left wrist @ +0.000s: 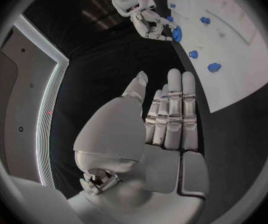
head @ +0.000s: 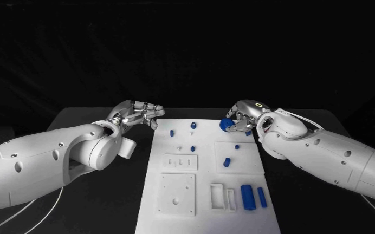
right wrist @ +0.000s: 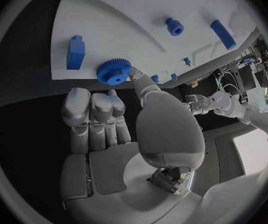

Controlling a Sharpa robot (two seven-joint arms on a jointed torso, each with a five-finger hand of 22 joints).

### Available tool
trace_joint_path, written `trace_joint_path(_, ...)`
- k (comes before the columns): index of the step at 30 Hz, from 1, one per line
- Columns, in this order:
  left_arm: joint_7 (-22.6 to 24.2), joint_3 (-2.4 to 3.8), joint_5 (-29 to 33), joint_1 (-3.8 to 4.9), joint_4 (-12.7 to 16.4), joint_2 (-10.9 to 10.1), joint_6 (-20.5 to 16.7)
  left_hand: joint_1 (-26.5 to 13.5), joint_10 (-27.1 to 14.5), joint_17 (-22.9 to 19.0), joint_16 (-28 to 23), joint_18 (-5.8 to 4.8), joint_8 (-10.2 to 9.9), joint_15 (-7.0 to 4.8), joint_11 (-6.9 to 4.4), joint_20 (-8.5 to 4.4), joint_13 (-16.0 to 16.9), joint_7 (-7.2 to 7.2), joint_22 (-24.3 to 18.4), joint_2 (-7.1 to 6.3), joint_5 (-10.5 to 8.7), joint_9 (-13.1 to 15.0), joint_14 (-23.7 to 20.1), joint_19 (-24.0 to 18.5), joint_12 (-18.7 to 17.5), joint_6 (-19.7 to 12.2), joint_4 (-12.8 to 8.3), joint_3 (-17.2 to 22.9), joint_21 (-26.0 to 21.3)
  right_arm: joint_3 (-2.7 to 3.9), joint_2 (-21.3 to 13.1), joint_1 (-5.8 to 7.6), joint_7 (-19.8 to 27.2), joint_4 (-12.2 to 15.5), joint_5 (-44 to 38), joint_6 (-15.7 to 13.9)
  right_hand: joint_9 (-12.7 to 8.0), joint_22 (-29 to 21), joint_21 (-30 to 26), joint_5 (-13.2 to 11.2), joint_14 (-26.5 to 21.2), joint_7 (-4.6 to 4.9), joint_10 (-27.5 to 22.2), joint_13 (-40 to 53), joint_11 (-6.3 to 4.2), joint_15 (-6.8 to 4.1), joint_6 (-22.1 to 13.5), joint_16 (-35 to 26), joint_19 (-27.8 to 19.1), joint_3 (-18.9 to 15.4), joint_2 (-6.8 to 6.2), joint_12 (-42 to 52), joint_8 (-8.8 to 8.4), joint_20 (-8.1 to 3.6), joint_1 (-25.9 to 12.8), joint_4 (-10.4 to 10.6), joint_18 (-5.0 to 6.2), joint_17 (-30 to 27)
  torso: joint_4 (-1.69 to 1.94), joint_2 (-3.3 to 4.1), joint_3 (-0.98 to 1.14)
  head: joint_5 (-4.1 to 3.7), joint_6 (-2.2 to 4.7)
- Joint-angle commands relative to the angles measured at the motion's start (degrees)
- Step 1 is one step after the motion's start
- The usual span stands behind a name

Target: Assemble the parts on the task board

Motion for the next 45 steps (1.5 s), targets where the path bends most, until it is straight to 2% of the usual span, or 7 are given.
trace_joint_path(1,0.2,0.01,0.0,0.08,0.0,0.2,1.0,-0.3,-0.4,-0.1,0.1,0.82,-0.2,0.15,-0.18,0.29,0.1,0.01,0.1,-0.29,-0.23,0.0,-0.1,0.0,-0.2,-0.4,-0.1,-0.2,0.3,0.03,0.1,-0.06,-0.2,-0.3,-0.2,1.9,0.0,6.8,0.4,0.5,0.5,-0.05,0.5,0.1,0.14,0.05,0.4,0.2,3.6,0.5,0.35,0.4,-0.12,0.32,-0.3,0.1,0.0,0.2,-0.06,-0.08,0.02,0.0,-0.09)
trace_joint_path(2,0.2,0.0,0.0,0.08,-0.1,0.2,1.0,-0.3,-0.4,-0.1,0.1,0.82,-0.2,0.15,-0.18,0.29,0.1,0.01,0.1,-0.29,-0.23,0.0,-0.1,0.0,-0.2,-0.4,-0.1,-0.2,0.3,0.03,0.2,-0.06,-0.2,-0.4,-0.1,2.1,0.0,6.8,0.4,1.6,0.5,-0.08,0.4,0.1,0.12,0.04,0.5,0.2,3.6,0.6,0.41,0.4,-0.12,0.3,-0.5,0.2,0.0,0.4,-0.06,-0.09,0.02,0.01,-0.11)
trace_joint_path(4,0.2,-0.02,0.0,0.07,-0.1,0.3,1.0,-0.3,-0.4,-0.1,0.1,0.82,-0.2,0.15,-0.18,0.29,0.1,0.01,0.1,-0.29,-0.23,0.0,-0.1,0.0,-0.2,-0.4,-0.1,-0.2,0.3,0.03,0.3,-0.08,-0.3,-0.6,0.1,2.4,0.0,6.8,0.5,6.6,0.6,-0.07,0.5,0.3,0.05,-0.02,0.6,0.3,3.6,1.3,0.51,0.5,-0.13,0.24,-1.1,0.3,-0.04,0.7,-0.05,-0.09,0.05,-0.03,-0.09)
trace_joint_path(15,0.1,-0.05,0.0,0.07,-0.2,0.4,1.2,-0.3,-0.4,-0.1,0.1,0.82,-0.2,0.15,-0.18,0.29,0.1,0.01,0.1,-0.29,-0.23,0.0,-0.1,0.0,-0.2,-0.4,-0.1,-0.2,0.3,0.01,1.1,-0.18,-0.3,-1.8,0.9,4.5,-0.2,6.8,0.9,9.4,0.7,-0.04,0.7,0.9,-0.05,-0.1,0.7,0.4,3.5,6.1,0.4,1.1,-0.15,0.17,-3.4,-0.8,-0.13,1.7,0.03,-0.06,0.06,-0.01,-0.26)
trace_joint_path(28,-0.2,-0.07,0.0,0.06,-0.3,0.5,1.3,-0.3,-0.5,-0.1,0.1,0.83,-0.2,0.17,-0.15,0.32,0.1,0.04,0.0,-0.24,-0.23,0.0,-0.2,-0.1,-0.2,-0.5,-0.2,-0.2,0.3,-0.07,1.4,-0.32,-0.3,-2.5,1.2,6.4,-0.2,6.9,1.0,7.7,0.8,-0.06,0.7,1.1,-0.05,-0.07,0.9,0.3,3.5,7.4,0.39,1.2,-0.12,0.2,-3.5,-1.8,-0.14,2.1,-0.02,-0.09,0.05,0.2,-0.45)
trace_joint_path(37,-0.3,-0.08,-0.1,0.06,-0.3,0.5,1.3,-0.3,-0.5,-0.1,0.1,0.83,-0.2,0.17,-0.15,0.32,0.1,0.04,0.0,-0.24,-0.23,0.0,-0.2,-0.1,-0.2,-0.5,-0.2,-0.2,0.3,-0.12,1.4,-0.39,-0.9,-2.5,0.8,8.2,1.1,6.9,1.1,7.7,0.8,-1.12,1.1,2.0,-0.7,-0.5,4.9,0.3,3.4,10.0,0.87,2.2,-0.11,-0.21,-3.8,-2.8,-0.41,2.7,-0.03,-0.09,0.01,0.16,-0.6)
trace_joint_path(45,-0.3,-0.09,-0.1,0.06,-0.2,0.5,1.4,-0.3,-0.5,-0.1,0.1,0.83,-0.2,0.18,-0.15,0.34,0.1,0.04,0.1,-0.22,-0.22,0.0,-0.2,-0.1,-0.2,-0.5,-0.2,-0.2,0.3,-0.13,1.4,-0.4,-2.0,-0.8,-1.0,4.2,1.7,6.9,1.1,6.2,0.9,-1.49,1.6,2.4,-1.01,-0.76,5.7,0.1,3.5,12.4,0.93,2.6,-0.15,-0.51,-3.9,-3.2,-0.56,2.9,-0.05,-0.14,0.02,0.19,-0.57)
